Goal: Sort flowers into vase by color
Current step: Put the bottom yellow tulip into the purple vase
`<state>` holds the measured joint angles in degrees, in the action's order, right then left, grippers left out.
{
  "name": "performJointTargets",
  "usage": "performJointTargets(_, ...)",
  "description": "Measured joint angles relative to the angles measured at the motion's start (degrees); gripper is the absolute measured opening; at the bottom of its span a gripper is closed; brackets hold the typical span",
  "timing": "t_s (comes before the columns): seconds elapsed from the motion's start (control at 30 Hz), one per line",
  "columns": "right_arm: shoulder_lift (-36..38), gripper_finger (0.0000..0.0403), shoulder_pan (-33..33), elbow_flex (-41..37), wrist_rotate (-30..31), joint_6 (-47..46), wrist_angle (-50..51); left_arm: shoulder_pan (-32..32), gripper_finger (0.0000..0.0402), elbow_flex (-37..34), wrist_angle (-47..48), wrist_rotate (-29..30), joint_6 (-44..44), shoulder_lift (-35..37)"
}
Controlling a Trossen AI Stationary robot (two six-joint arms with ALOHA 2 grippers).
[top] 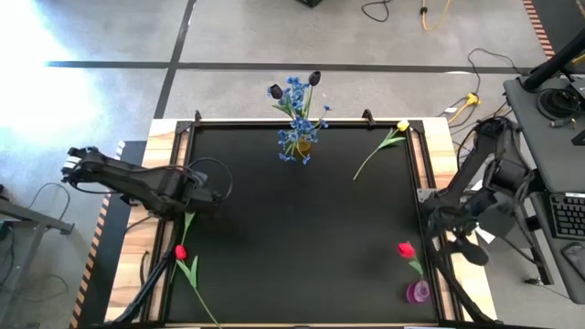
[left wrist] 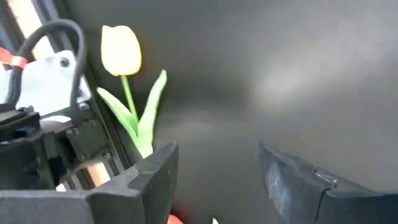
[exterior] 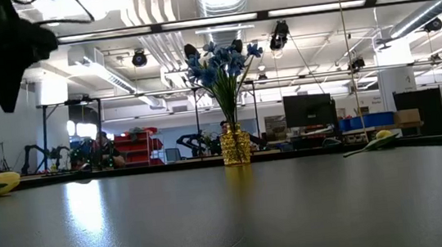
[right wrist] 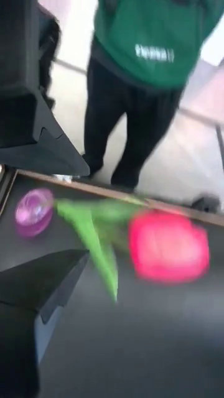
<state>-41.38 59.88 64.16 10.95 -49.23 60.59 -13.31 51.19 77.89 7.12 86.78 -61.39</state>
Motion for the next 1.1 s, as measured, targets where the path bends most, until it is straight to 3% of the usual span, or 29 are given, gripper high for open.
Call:
performJointTargets(0.2,-3.41,0.021,0.0,6.44,8.34,-4.97,12.64,6.15,0.0203,-7.21,-0.32,-0.82,-0.18,-1.22)
performJointTargets(0.33,-4.2,0.0218,0.0,8.27,15.12,-5.25,13.33,11.02,0.02,-9.54,-1.5,0.02,-2.85,-3.99)
performJointTargets(0.43,-4.22,0.0221,0.0,9.14,20.07,-5.25,13.38,14.03,0.0189,-8.46,-2.04,5.32,-8.19,-7.33)
performJointTargets(0.53,-4.2,0.0221,-0.02,9.7,23.23,-5.82,13.44,19.76,0.0176,-8.94,-2.89,4.79,-12.79,-12.09)
performJointTargets(0.63,-4.2,0.0222,-0.02,9.93,24.39,-8.26,13.49,24.88,0.016,-9.67,-3.9,1.62,-18.12,-18.0)
performJointTargets(0.77,-4.62,0.0222,-0.02,10.35,24.66,-11.58,13.42,27.25,0.014,-9.24,-4.03,-0.48,-23.66,-24.44)
performJointTargets(1.1,-7.4,0.0221,-0.02,10.36,24.62,-13.77,13.42,27.86,0.0101,-10.17,-5.26,-0.12,-23.86,-36.8)
